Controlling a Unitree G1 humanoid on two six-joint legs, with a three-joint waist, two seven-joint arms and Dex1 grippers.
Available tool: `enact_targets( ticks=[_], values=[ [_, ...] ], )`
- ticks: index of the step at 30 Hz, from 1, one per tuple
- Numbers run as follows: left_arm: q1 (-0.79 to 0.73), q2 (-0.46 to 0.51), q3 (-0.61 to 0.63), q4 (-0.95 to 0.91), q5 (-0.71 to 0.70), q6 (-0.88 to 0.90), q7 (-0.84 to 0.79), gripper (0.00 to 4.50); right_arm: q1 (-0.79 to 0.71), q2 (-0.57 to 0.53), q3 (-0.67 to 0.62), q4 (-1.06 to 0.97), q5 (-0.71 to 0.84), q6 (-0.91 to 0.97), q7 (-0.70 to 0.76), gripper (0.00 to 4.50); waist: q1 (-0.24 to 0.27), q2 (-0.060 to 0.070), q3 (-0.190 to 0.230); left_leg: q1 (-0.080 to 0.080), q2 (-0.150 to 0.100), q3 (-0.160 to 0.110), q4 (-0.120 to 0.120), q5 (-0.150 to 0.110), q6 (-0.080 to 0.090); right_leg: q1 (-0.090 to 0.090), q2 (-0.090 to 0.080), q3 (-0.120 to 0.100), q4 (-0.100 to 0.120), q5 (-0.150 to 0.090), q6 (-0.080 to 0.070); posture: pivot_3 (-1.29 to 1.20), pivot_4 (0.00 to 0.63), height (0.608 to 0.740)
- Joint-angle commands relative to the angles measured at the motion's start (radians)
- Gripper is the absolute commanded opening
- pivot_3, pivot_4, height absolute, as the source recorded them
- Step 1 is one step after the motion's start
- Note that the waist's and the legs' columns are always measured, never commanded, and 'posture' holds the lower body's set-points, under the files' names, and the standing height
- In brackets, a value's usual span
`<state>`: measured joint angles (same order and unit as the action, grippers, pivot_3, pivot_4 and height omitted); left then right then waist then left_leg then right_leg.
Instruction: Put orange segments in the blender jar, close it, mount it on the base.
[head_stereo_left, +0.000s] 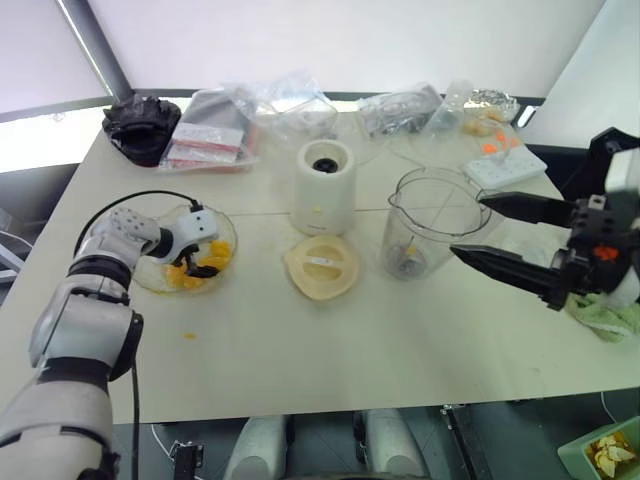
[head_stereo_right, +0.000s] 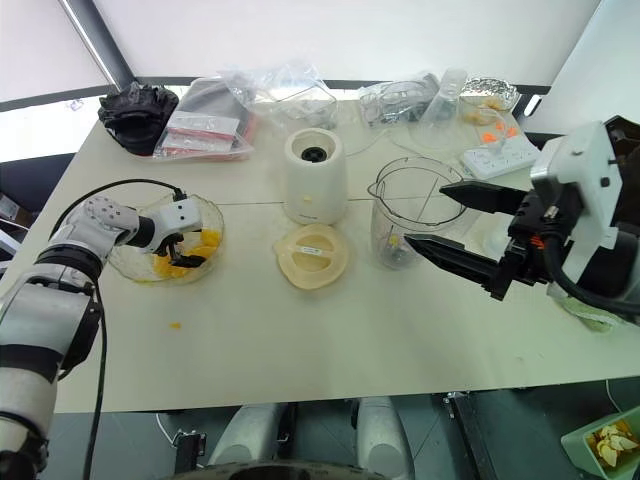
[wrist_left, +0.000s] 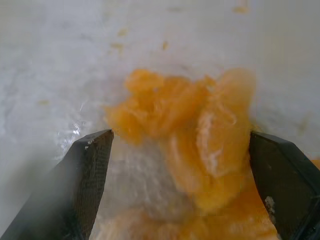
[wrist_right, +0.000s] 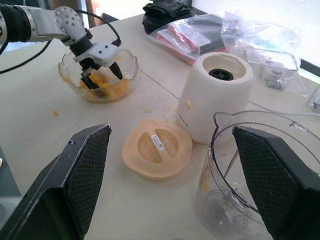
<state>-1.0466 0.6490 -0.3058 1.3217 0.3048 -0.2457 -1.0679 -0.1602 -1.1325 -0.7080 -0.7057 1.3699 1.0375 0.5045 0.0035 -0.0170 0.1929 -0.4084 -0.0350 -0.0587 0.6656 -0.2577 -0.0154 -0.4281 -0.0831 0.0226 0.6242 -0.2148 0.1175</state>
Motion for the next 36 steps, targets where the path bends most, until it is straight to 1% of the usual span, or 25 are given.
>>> enact_targets(
  ticks=[1, 8, 11, 17, 18, 28, 30, 36],
  values=[
    [-0.019, -0.018, 0.007, 0.017, 0.026, 0.032, 0.070, 4.28, -0.034, -0.037, 0.012, 0.015, 0.018, -0.033, -0.003, 4.07, 0.005, 0.000, 0.000, 0.000, 0.000, 0.000, 0.000, 0.000, 0.000, 0.000, 0.000, 0.000, 0.000, 0.000, 0.000, 0.00, 0.150, 0.740],
    [-0.010, -0.045, 0.029, 0.025, 0.032, 0.065, 0.130, 4.28, -0.077, -0.075, 0.060, 0.053, -0.006, -0.052, 0.025, 4.07, 0.010, 0.000, -0.001, 0.000, 0.000, 0.000, 0.001, 0.000, 0.000, 0.001, 0.000, 0.000, 0.001, 0.000, 0.000, 0.00, 0.150, 0.740],
    [-0.008, -0.048, 0.041, 0.025, 0.027, 0.071, 0.136, 3.44, -0.090, -0.081, 0.076, 0.063, -0.010, -0.058, 0.035, 4.10, 0.010, 0.000, -0.001, 0.001, 0.000, 0.000, 0.001, 0.000, 0.000, 0.001, 0.000, 0.000, 0.001, 0.000, 0.000, 0.00, 0.150, 0.740],
    [-0.014, -0.048, 0.055, 0.025, 0.020, 0.078, 0.120, 0.39, -0.107, -0.080, 0.112, 0.077, -0.050, -0.073, 0.061, 4.10, 0.009, 0.000, -0.001, 0.000, 0.000, 0.000, 0.001, 0.000, 0.000, 0.001, 0.000, 0.000, 0.001, 0.000, 0.000, 0.00, 0.150, 0.740],
    [-0.015, -0.047, 0.060, 0.024, 0.020, 0.080, 0.114, 0.01, -0.110, -0.078, 0.118, 0.078, -0.057, -0.075, 0.065, 4.10, 0.009, 0.000, -0.001, 0.000, 0.000, 0.000, 0.001, 0.000, 0.000, 0.001, 0.000, 0.000, 0.001, 0.000, 0.000, 0.00, 0.150, 0.740],
    [-0.026, -0.028, 0.109, 0.017, -0.008, 0.106, 0.068, 0.01, -0.119, -0.067, 0.147, 0.087, -0.097, -0.092, 0.089, 4.10, 0.009, 0.000, -0.001, 0.000, 0.000, 0.000, 0.001, 0.000, 0.000, 0.001, 0.000, 0.000, 0.001, 0.000, 0.000, 0.00, 0.150, 0.740],
    [-0.033, -0.006, 0.135, 0.010, -0.028, 0.112, 0.035, 0.01, -0.120, -0.063, 0.156, 0.091, -0.112, -0.099, 0.099, 4.10, 0.009, 0.000, 0.000, 0.000, 0.000, 0.000, 0.001, 0.000, 0.000, 0.001, 0.000, 0.000, 0.001, 0.000, 0.000, 0.00, 0.150, 0.740],
    [-0.047, 0.082, 0.275, -0.037, -0.171, 0.183, -0.106, 0.01, -0.122, -0.055, 0.175, 0.103, -0.144, -0.117, 0.124, 4.10, 0.004, 0.000, 0.000, 0.000, 0.000, 0.000, 0.001, 0.000, 0.000, -0.001, 0.000, 0.000, 0.001, 0.000, 0.000, 0.00, 0.150, 0.740]
  ],
)
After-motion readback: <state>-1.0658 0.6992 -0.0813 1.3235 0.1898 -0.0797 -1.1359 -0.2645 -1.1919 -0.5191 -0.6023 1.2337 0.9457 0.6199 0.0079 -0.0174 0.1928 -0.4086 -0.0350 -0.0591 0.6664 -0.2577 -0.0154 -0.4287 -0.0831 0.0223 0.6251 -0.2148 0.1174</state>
